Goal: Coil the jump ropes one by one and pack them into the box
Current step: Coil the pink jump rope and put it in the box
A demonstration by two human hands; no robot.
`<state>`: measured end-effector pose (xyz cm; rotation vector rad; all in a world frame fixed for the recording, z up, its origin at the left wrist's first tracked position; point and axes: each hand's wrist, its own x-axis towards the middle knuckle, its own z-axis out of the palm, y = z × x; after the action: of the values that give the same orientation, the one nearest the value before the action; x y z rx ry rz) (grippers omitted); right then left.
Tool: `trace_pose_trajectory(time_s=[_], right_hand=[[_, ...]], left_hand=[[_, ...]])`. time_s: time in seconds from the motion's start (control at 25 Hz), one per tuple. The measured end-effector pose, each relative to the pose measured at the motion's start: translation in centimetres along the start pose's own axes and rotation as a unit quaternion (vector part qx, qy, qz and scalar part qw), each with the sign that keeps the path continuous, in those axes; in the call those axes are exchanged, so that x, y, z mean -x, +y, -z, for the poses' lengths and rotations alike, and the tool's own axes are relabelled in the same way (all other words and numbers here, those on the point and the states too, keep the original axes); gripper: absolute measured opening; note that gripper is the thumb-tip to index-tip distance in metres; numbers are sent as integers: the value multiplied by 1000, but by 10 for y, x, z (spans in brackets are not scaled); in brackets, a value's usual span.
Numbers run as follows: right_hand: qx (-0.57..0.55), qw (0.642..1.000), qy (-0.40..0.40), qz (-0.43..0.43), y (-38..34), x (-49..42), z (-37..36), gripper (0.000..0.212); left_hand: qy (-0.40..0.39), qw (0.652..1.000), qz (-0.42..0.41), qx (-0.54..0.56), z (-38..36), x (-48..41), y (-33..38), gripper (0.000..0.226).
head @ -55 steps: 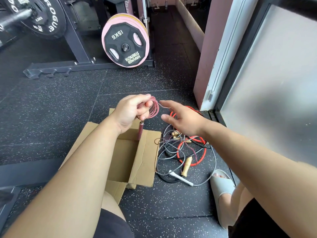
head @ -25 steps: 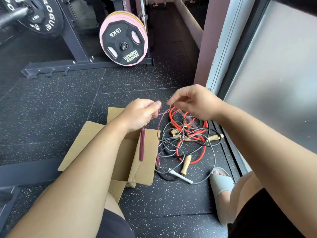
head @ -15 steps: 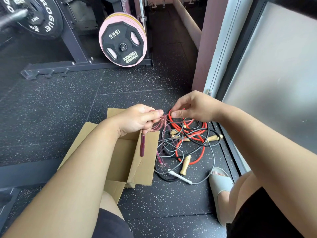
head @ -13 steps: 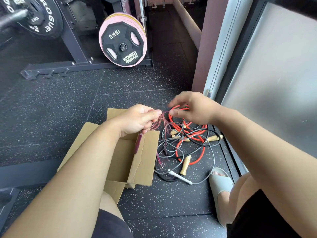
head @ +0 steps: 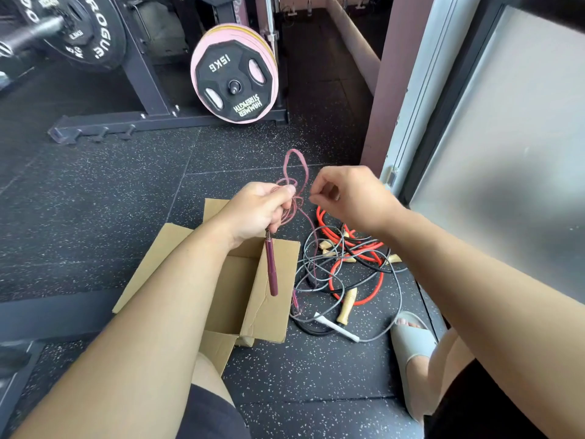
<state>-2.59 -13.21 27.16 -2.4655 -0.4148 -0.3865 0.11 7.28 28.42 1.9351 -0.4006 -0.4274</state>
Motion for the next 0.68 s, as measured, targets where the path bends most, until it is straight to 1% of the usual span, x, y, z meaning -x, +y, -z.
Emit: trace_pose_trajectory(time_s=[0.08,0.2,0.28,0.32,0.4,0.44,0.48,0.52,0.6,0.68], right_hand=[[-52,998,-25,-36,7,0,7,14],[-162,977,-120,-70,4,4,4,30],[-227,954,-175,-82,1,5,-6,30],[-246,948,-182,-87,1,5,-11,28],[-266,943,-173,-96,1,3,-16,21],[-277,942,-166,-93,0,3,-16,14],[-290,940,-155,-90,-1,3,-14,6],[-301,940,-134,-90,-1,3,-10,4],[-306,945,-54,-104,0,0,1,13],[-310,939,41,-142,7,-6,13,20]], left_hand=[[-2,1000,-1,10,5,0,0,32],[-21,999,-4,41,8,2,0,32],[-33,998,-9,58,7,3,2,32],[-35,997,-11,72,7,3,3,33],[-31,993,-13,115,8,4,6,34],[-26,990,-14,135,9,4,7,34],[-21,989,-15,147,10,4,8,35],[-16,988,-15,150,12,3,8,35],[-6,991,-12,133,15,2,5,35],[-1,995,-9,98,19,-1,0,35]])
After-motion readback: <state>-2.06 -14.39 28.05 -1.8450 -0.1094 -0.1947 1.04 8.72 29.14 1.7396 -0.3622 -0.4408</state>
